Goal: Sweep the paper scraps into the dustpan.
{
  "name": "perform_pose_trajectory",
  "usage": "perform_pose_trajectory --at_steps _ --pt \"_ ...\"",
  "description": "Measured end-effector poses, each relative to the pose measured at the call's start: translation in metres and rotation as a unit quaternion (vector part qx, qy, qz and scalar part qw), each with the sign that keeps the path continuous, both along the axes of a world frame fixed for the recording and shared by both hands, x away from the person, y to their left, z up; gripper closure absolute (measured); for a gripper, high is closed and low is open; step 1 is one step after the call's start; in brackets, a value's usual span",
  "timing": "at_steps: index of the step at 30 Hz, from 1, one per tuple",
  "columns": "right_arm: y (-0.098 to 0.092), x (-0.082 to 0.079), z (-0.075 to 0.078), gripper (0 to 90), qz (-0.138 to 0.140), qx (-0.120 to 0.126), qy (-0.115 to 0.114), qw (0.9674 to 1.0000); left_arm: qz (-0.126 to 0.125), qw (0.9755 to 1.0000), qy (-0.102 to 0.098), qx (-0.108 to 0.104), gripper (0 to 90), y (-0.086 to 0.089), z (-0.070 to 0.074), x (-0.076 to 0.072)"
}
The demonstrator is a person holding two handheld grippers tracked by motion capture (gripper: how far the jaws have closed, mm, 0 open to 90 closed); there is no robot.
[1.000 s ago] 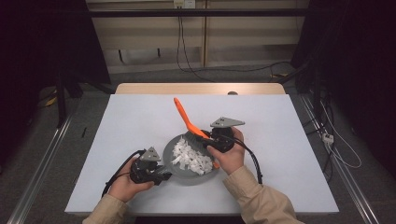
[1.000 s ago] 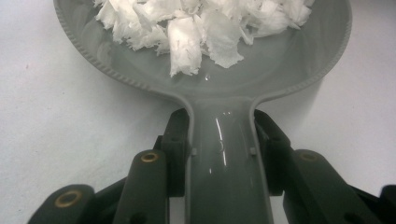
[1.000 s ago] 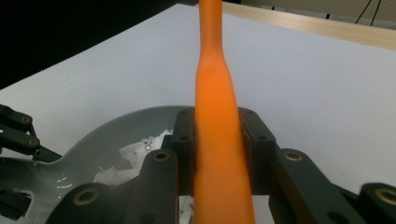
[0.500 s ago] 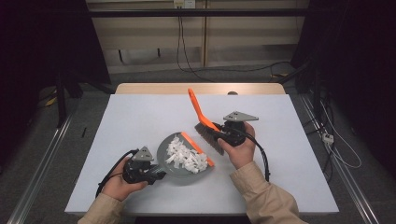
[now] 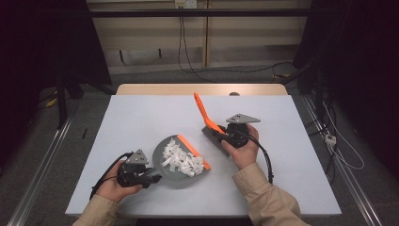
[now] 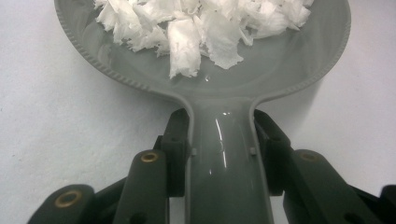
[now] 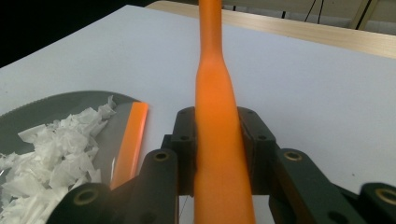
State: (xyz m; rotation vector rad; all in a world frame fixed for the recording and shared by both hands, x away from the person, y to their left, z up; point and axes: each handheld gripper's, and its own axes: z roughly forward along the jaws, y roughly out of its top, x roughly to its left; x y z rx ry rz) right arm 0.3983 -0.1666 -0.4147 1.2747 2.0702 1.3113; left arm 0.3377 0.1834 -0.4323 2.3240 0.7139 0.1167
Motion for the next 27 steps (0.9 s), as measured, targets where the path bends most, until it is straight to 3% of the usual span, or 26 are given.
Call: perform_pose_trajectory --at_steps 4,10,15,18,20,23,25,27 --pt "0.004 -0.002 -0.001 71.6 0.005 -0.004 -0.002 1.0 0.01 0.9999 -0.003 0.0 63.1 0.0 0.0 0.001" --pt "0.017 -0.006 -0.005 71.6 0.021 -0.009 0.003 0.9997 0.042 0.999 -0.001 -0.018 63.1 -0.004 0.0 0.007" --pt "0.03 -0.012 -0.005 71.6 0.037 -0.012 -0.001 0.9992 0.054 0.9984 0.001 -0.017 63.1 -0.012 -0.001 0.011" --pt "0.036 -0.015 -0.003 71.6 0.038 -0.027 -0.013 0.9989 0.058 0.9983 -0.001 -0.006 63.1 -0.016 -0.002 0.011" --pt "0.037 -0.015 -0.002 71.6 0.046 -0.005 -0.006 0.9989 0.057 0.9983 -0.002 -0.001 63.1 -0.019 -0.004 0.011" --pt "0.042 -0.018 0.001 71.6 0.056 -0.006 -0.01 0.9983 0.053 0.9985 -0.001 -0.009 63.1 -0.022 -0.004 0.011" --pt "0.043 -0.019 0.003 71.6 0.063 0.007 -0.011 0.9979 0.054 0.9985 -0.003 -0.01 63.1 -0.021 -0.003 0.011" --pt "0.041 -0.019 0.007 71.6 0.057 0.006 -0.021 0.9981 0.056 0.9984 -0.005 -0.013 63.1 -0.018 -0.003 0.012"
